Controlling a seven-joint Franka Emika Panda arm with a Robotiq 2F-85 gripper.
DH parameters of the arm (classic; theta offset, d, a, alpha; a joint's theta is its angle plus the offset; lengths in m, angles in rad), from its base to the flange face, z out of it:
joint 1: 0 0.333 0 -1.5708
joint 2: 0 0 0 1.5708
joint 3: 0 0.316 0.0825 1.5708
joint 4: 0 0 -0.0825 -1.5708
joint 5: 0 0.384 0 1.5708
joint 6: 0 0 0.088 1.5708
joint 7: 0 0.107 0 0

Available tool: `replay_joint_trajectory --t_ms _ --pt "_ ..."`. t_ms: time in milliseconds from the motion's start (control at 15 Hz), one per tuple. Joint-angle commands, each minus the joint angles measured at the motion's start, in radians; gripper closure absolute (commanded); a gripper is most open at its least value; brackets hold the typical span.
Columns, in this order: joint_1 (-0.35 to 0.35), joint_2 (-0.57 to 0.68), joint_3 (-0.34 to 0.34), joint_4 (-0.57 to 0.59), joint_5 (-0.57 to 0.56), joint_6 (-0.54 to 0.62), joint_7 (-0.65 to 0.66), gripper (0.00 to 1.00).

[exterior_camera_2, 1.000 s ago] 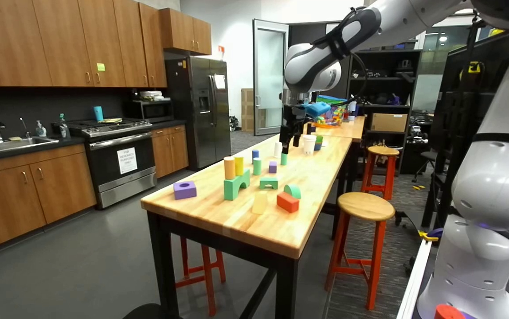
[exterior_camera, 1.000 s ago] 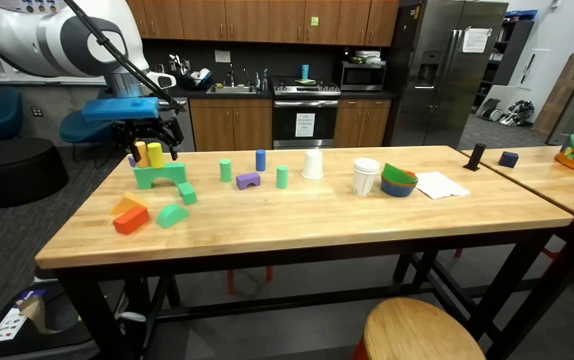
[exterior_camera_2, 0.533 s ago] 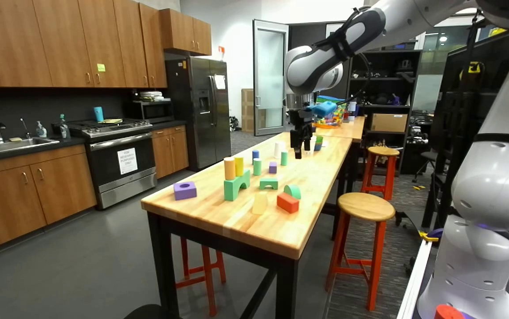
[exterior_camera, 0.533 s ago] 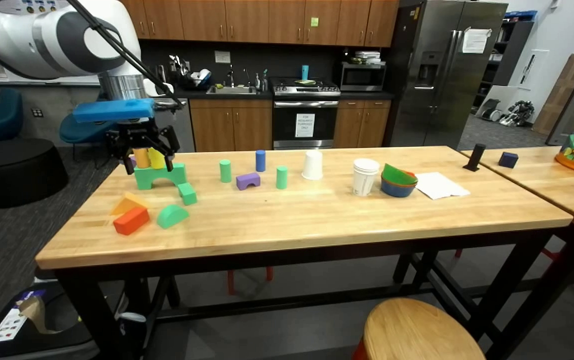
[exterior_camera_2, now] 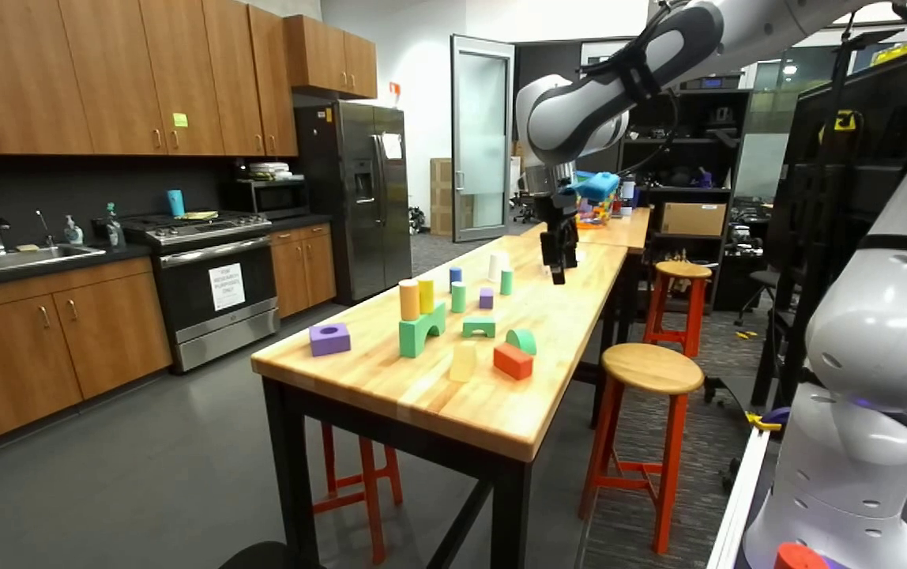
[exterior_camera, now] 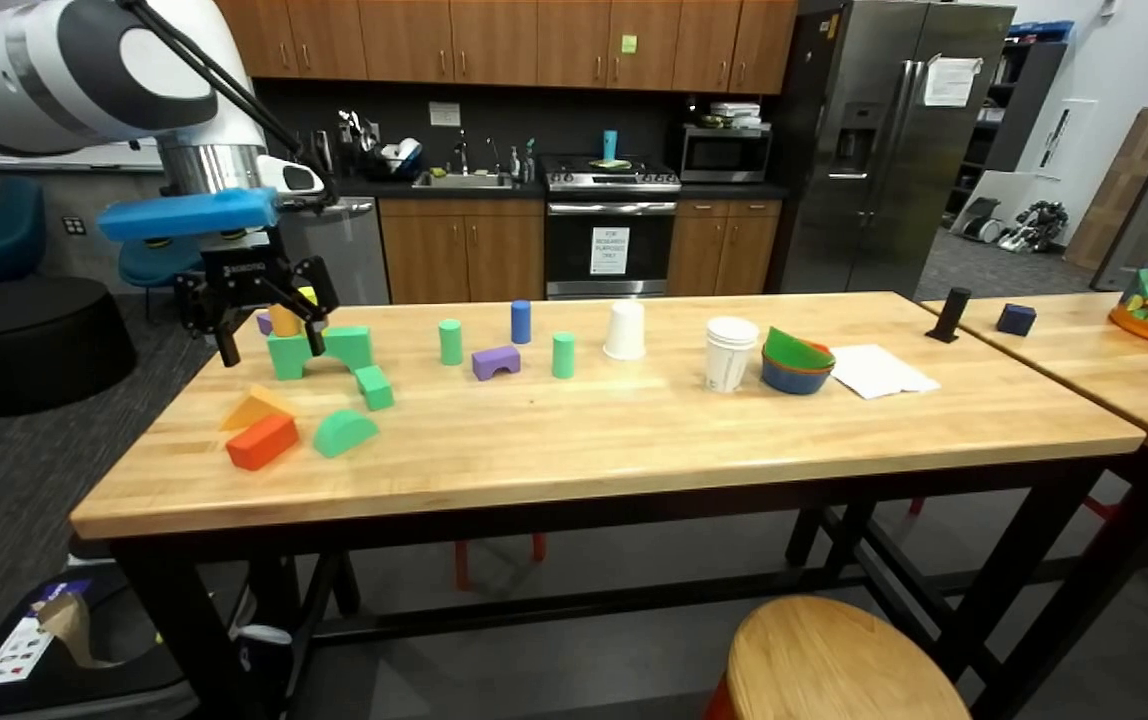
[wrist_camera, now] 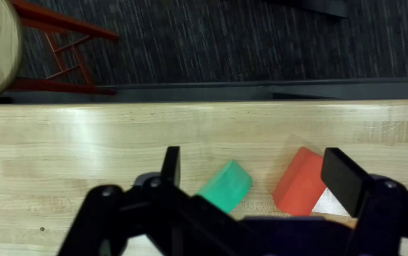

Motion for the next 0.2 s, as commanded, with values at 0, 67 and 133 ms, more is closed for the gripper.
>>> replay_joint_trajectory --t_ms 0,67,133 --pt "0.012 -0.002 -0.011 -0.001 -0.003 -0.002 0.003 0.00" --pt "0.012 -0.003 -0.011 -0.002 -0.003 -0.002 0.003 0.00" --pt "0.012 -0.004 -0.011 -0.002 -0.003 -0.002 0.003 0.00"
